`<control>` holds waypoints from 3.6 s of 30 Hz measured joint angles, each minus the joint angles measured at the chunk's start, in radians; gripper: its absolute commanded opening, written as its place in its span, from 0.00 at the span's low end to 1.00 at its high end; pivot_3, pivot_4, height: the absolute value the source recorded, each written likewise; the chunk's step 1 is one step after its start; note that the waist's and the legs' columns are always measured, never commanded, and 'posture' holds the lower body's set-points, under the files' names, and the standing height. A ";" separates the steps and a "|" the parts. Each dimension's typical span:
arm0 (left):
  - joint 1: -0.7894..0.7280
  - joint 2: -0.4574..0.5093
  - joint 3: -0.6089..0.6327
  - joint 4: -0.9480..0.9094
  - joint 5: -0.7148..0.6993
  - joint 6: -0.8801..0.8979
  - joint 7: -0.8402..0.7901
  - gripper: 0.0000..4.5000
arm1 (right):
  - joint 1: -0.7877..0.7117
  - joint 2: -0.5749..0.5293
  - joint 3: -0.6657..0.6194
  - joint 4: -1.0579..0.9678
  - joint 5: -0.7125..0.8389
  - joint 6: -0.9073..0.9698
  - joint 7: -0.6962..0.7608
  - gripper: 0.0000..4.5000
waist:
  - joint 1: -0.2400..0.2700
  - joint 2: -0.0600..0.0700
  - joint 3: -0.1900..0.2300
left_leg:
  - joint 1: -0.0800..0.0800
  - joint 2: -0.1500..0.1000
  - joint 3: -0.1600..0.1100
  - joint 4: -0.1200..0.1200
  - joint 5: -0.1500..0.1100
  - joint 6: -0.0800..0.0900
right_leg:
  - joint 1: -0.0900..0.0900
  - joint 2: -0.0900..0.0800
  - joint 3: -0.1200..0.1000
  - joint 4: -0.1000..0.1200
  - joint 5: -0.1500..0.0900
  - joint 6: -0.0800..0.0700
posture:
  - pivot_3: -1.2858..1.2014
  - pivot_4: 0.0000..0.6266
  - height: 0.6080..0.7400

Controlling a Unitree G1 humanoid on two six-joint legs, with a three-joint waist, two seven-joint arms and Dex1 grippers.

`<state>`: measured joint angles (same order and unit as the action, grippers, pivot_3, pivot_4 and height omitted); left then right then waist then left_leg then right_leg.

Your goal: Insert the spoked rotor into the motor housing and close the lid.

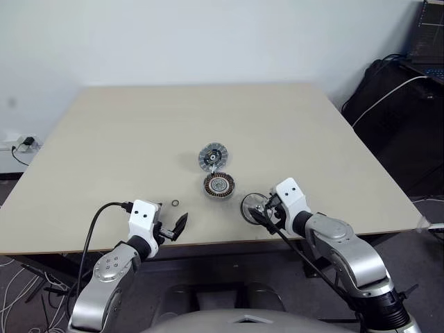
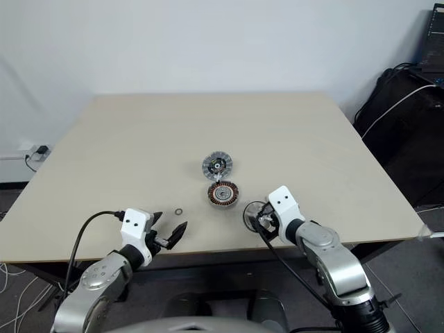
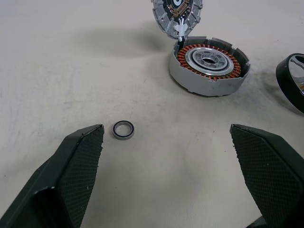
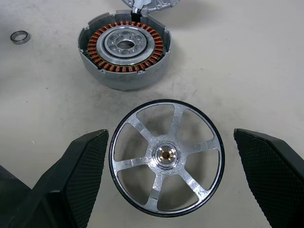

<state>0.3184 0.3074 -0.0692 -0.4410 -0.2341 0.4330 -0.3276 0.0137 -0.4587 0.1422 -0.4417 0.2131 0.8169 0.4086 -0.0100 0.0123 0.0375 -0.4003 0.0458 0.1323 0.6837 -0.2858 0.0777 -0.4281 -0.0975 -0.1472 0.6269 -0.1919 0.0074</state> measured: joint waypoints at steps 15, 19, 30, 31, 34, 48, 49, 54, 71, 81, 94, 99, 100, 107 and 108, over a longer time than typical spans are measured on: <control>-0.002 -0.015 0.011 0.000 -0.002 -0.001 0.013 1.00 | 0.000 0.005 0.000 0.000 -0.002 -0.002 -0.002 1.00 | 0.000 0.000 0.000 | 0.000 0.000 0.000 0.000 0.000 0.000 | 0.000 0.000 0.000 0.000 0.000 0.000 | 0.52 0.00 1.00; -0.003 -0.039 0.056 0.004 -0.004 -0.004 0.046 1.00 | 0.000 0.018 0.000 0.000 -0.002 -0.005 -0.009 1.00 | 0.000 0.000 0.000 | 0.000 0.000 0.000 0.000 0.000 0.000 | 0.000 0.000 0.000 0.000 0.000 0.000 | 0.52 0.00 1.00; -0.017 -0.017 0.096 0.084 0.013 -0.012 0.024 1.00 | -0.005 0.021 0.001 0.000 -0.007 -0.014 -0.015 1.00 | 0.000 0.000 0.000 | 0.000 0.000 0.000 0.000 0.000 0.000 | 0.000 0.001 0.000 0.000 0.000 0.000 | 0.52 0.00 1.00; -0.020 -0.013 0.095 0.087 0.017 -0.012 0.020 1.00 | -0.005 0.021 0.001 0.000 -0.007 -0.015 -0.015 1.00 | 0.000 0.000 0.000 | 0.000 0.000 0.000 0.000 0.000 0.000 | 0.000 0.001 0.000 0.000 0.000 0.000 | 0.52 0.00 1.00; -0.057 0.000 0.085 0.108 0.022 -0.011 -0.001 1.00 | -0.005 0.022 0.001 0.000 -0.007 -0.021 -0.016 1.00 | 0.001 0.000 0.000 | 0.000 0.000 0.000 0.000 0.000 0.000 | 0.000 0.001 0.000 0.001 0.000 0.000 | 0.52 0.00 1.00; -0.325 0.006 -0.037 0.400 0.135 -0.014 -0.036 1.00 | -0.011 0.022 0.001 -0.004 -0.006 -0.023 -0.016 1.00 | 0.000 -0.001 -0.001 | 0.000 -0.001 0.000 0.001 0.001 -0.001 | 0.001 0.003 0.000 0.001 0.001 0.001 | 0.52 0.00 1.00; -0.337 0.005 -0.042 0.417 0.142 -0.015 -0.037 1.00 | -0.011 0.022 0.001 -0.004 -0.007 -0.023 -0.017 1.00 | 0.000 -0.001 -0.001 | 0.000 -0.001 0.000 0.001 0.001 -0.001 | 0.001 0.003 0.000 0.001 0.001 0.001 | 0.52 0.00 1.00; -0.375 0.003 -0.071 0.489 0.175 -0.020 -0.045 1.00 | -0.007 0.022 0.000 -0.012 -0.006 -0.023 -0.022 1.00 | 0.000 -0.001 -0.001 | 0.000 -0.001 0.001 0.001 0.001 -0.001 | 0.001 0.003 0.000 0.001 0.001 0.001 | 0.52 0.00 1.00; -0.310 -0.001 -0.085 0.438 0.184 0.017 -0.064 0.26 | 0.001 0.035 -0.002 -0.015 -0.006 -0.025 -0.039 1.00 | -0.005 -0.002 -0.006 | 0.002 0.000 0.000 0.001 0.001 -0.001 | 0.001 0.002 0.000 0.002 0.001 0.001 | 0.52 0.00 1.00; -0.281 -0.003 -0.079 0.332 0.171 0.066 -0.070 0.15 | 0.001 0.039 -0.003 -0.015 -0.006 -0.026 -0.040 1.00 | 0.002 -0.003 -0.005 | 0.001 0.000 0.000 0.001 0.001 -0.001 | 0.001 0.001 0.000 0.002 0.001 0.001 | 0.52 0.00 1.00; -0.649 -0.198 -0.224 0.527 0.193 -0.009 -0.088 0.15 | -0.001 0.049 -0.005 -0.012 -0.007 -0.031 -0.047 1.00 | 0.008 -0.003 -0.006 | -0.001 -0.001 0.000 0.003 0.004 0.005 | 0.006 0.004 0.001 0.002 0.002 0.003 | 0.52 0.00 1.00; -0.759 -0.248 -0.234 0.772 0.237 -0.093 -0.061 0.15 | 0.013 0.064 -0.023 -0.022 -0.007 -0.035 -0.069 1.00 | 0.008 -0.003 -0.006 | -0.001 -0.001 0.000 0.004 0.004 0.005 | 0.005 0.004 0.001 0.002 0.002 0.004 | 0.52 0.00 1.00; -0.773 -0.257 -0.234 0.810 0.244 -0.105 -0.055 0.15 | 0.017 0.064 -0.026 -0.028 -0.007 -0.035 -0.073 1.00 | 0.008 -0.003 -0.006 | -0.001 -0.001 0.000 0.004 0.004 0.006 | 0.005 0.004 0.001 0.002 0.002 0.004 | 0.52 0.00 1.00; -0.804 -0.277 -0.221 0.972 0.262 -0.140 -0.036 0.15 | 0.044 0.067 -0.034 -0.042 -0.007 -0.043 -0.089 1.00 | 0.002 -0.004 -0.006 | -0.005 -0.001 0.000 0.004 0.004 0.006 | 0.002 0.004 0.001 0.002 0.003 0.004 | 0.52 0.00 1.00; -0.806 -0.277 -0.218 0.984 0.265 -0.143 -0.033 0.15 | 0.044 0.067 -0.035 -0.042 -0.007 -0.043 -0.089 1.00 | 0.001 -0.004 -0.006 | -0.005 -0.001 0.000 0.005 0.004 0.006 | 0.003 0.004 0.001 0.002 0.003 0.004 | 0.52 0.00 1.00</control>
<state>-0.4881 0.0303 -0.2871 0.5433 0.0310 0.2904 -0.3603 0.0577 -0.3915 0.1072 -0.4841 0.2062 0.7740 0.3197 -0.0091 0.0086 0.0319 -0.4048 0.0448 0.1322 0.6885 -0.2820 0.0836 -0.4256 -0.0937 -0.1459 0.6290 -0.1892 0.0115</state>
